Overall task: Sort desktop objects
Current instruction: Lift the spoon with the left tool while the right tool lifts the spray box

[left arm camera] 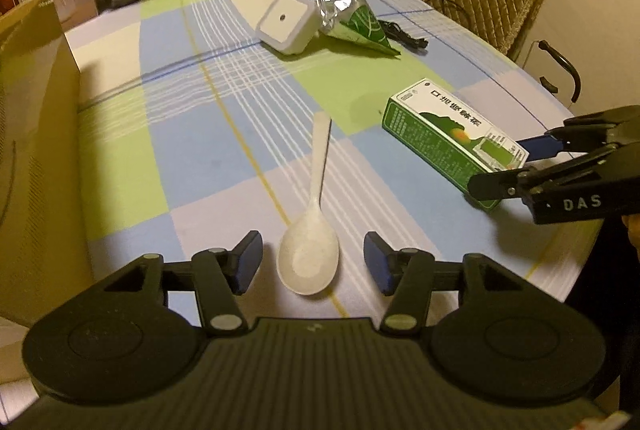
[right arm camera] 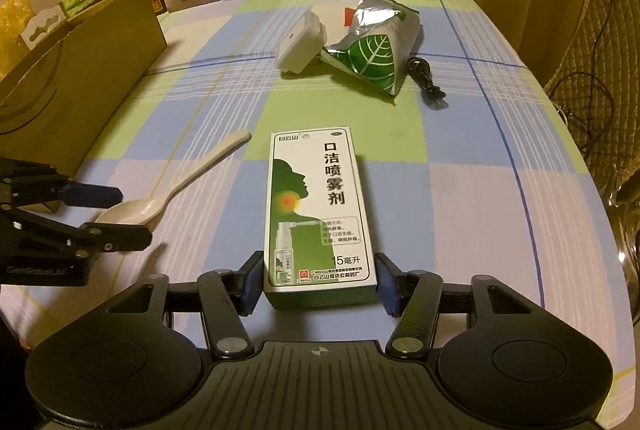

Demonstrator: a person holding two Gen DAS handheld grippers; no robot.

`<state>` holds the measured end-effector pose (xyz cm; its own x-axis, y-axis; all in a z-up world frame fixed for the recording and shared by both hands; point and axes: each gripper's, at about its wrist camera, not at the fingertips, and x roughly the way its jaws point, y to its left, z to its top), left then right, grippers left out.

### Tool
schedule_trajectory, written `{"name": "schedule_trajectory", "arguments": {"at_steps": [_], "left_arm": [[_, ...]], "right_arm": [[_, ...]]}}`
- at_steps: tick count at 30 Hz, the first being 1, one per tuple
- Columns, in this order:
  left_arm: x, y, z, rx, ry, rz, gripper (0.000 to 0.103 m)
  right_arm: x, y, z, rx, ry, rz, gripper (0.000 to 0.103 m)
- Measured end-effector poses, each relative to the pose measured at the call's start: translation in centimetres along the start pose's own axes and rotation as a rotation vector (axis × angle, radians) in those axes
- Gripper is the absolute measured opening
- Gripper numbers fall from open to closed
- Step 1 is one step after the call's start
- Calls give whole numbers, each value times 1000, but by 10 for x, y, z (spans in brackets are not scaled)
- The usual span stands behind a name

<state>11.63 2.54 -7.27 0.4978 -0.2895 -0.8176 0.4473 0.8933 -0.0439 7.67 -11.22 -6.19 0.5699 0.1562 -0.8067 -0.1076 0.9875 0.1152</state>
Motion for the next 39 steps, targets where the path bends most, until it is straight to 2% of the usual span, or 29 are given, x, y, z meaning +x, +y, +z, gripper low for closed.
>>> {"name": "schedule_trajectory", "arguments": {"at_steps": [2,7,8,9,11,13,23,25,27,28,32,39], "left_arm": [[3,1,-1,-9,11,4,40],[4,3,-4,-29,5,14,35],[4,2,-4,-24,3,13,29],[4,1,-4,-17,2,12,28],[4,-2,-5,-4,2,16,28],[3,-3,-5,-3,3,15,28],[1,-7,-4,-97,-11,24,27],[1,-8,-3,-109,-16,26,27],[2,-10,-2,-116,-16,27,27],[2,-10,-2,-119,-16,29,27],[2,-11,-1,-128,-17,34,27],[-14,-20,1,-140,-36,47,27]], "right_arm": [[0,-1,0,1,-1,-1,54],[0,-2,0,-1,-9,-4,55],[0,-2,0,1,-14,-2,56],[0,-2,1,1,-21,-2,57],[-1,-3,2,1,-36,-9,64],[0,-4,5,0,-41,-9,65],[20,3,21,-49,-36,-7,66],[24,8,22,-74,-30,-23,65],[28,10,22,-92,-22,-47,54],[30,10,22,-90,-12,-52,53],[25,11,21,-78,5,-49,52],[-4,22,18,-49,-29,-23,52]]}}
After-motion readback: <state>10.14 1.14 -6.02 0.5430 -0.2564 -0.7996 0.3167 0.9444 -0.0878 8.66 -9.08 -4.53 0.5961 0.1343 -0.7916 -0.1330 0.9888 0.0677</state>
